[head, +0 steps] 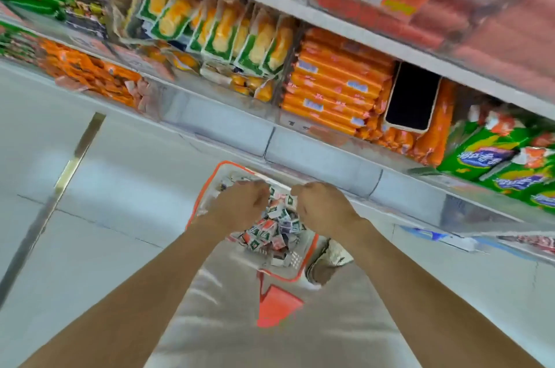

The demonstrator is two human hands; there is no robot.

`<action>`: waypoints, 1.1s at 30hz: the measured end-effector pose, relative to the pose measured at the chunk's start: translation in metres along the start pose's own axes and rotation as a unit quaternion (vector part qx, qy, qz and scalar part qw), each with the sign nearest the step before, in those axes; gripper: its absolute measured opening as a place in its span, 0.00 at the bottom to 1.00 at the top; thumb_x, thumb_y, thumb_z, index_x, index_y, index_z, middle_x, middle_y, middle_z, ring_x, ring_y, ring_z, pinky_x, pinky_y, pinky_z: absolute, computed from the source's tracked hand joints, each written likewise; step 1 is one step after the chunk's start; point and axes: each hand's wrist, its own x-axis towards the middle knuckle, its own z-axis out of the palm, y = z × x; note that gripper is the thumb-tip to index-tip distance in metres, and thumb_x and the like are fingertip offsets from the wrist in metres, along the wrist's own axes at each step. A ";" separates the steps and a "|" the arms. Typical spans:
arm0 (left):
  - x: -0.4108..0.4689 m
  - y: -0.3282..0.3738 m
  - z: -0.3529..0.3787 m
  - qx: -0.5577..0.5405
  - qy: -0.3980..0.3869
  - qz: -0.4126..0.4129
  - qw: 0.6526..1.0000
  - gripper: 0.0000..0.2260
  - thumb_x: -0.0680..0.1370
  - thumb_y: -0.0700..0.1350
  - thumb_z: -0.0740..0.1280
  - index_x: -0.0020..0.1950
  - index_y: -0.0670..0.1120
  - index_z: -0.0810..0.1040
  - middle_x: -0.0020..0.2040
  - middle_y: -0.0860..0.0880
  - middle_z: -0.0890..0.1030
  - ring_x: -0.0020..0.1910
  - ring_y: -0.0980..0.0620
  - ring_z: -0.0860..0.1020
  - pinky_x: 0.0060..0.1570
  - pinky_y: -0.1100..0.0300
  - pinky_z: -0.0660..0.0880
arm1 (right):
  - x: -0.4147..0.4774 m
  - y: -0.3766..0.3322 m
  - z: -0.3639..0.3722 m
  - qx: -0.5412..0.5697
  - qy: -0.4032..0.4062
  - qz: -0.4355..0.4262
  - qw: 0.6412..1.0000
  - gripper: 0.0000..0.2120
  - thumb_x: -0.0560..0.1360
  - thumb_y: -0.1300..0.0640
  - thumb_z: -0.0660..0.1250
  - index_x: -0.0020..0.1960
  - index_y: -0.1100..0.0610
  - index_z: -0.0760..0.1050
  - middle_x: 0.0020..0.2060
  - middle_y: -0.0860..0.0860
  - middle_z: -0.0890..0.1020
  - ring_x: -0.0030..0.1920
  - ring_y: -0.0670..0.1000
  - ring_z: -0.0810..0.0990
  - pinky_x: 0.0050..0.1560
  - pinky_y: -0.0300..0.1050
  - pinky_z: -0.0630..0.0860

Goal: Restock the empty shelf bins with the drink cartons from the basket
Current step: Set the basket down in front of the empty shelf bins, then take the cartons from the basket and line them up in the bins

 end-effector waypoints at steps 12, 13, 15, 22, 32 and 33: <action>0.167 -0.102 0.224 0.198 -0.046 0.068 0.977 0.17 0.81 0.47 0.59 0.69 0.50 0.75 0.57 0.46 0.81 0.54 0.41 0.82 0.55 0.48 0.78 | 0.133 0.103 0.259 -0.173 -0.081 -0.183 0.964 0.13 0.60 0.65 0.76 0.44 0.60 0.83 0.30 0.54 0.80 0.29 0.57 0.81 0.33 0.48 0.78; 0.177 -0.108 0.237 0.228 -0.066 0.065 0.969 0.18 0.81 0.47 0.60 0.71 0.51 0.72 0.61 0.45 0.79 0.57 0.40 0.81 0.58 0.47 0.77 | 0.142 0.103 0.272 -0.177 -0.111 -0.178 0.962 0.13 0.62 0.66 0.75 0.46 0.60 0.83 0.32 0.55 0.81 0.32 0.58 0.82 0.34 0.48 0.77; 0.195 -0.120 0.257 0.278 -0.113 0.037 0.953 0.22 0.82 0.48 0.63 0.76 0.51 0.68 0.68 0.43 0.74 0.66 0.37 0.75 0.65 0.42 0.73 | 0.153 0.099 0.292 -0.175 -0.161 -0.144 0.961 0.08 0.72 0.67 0.68 0.49 0.57 0.80 0.39 0.55 0.81 0.41 0.59 0.83 0.33 0.46 0.74; 0.206 -0.158 0.286 0.301 -0.082 0.066 0.948 0.20 0.83 0.51 0.61 0.76 0.56 0.71 0.67 0.46 0.76 0.67 0.40 0.75 0.64 0.45 0.75 | 0.154 0.059 0.309 -0.161 -0.140 -0.128 0.969 0.17 0.78 0.66 0.63 0.35 0.53 0.62 0.33 0.49 0.65 0.31 0.51 0.67 0.38 0.47 0.72; 0.134 -0.192 0.265 0.321 -0.046 0.085 0.942 0.16 0.85 0.51 0.59 0.68 0.47 0.76 0.64 0.44 0.78 0.61 0.42 0.79 0.58 0.48 0.77 | 0.137 -0.013 0.288 -0.147 -0.066 -0.069 0.985 0.08 0.80 0.59 0.64 0.42 0.55 0.72 0.37 0.49 0.74 0.34 0.48 0.74 0.29 0.42 0.66; 0.130 -0.195 0.264 0.314 -0.036 0.088 0.945 0.14 0.84 0.50 0.59 0.67 0.48 0.77 0.61 0.45 0.79 0.60 0.43 0.79 0.57 0.48 0.77 | 0.135 -0.015 0.288 -0.144 -0.060 -0.067 0.985 0.09 0.81 0.59 0.63 0.41 0.55 0.71 0.37 0.49 0.75 0.33 0.49 0.74 0.29 0.42 0.67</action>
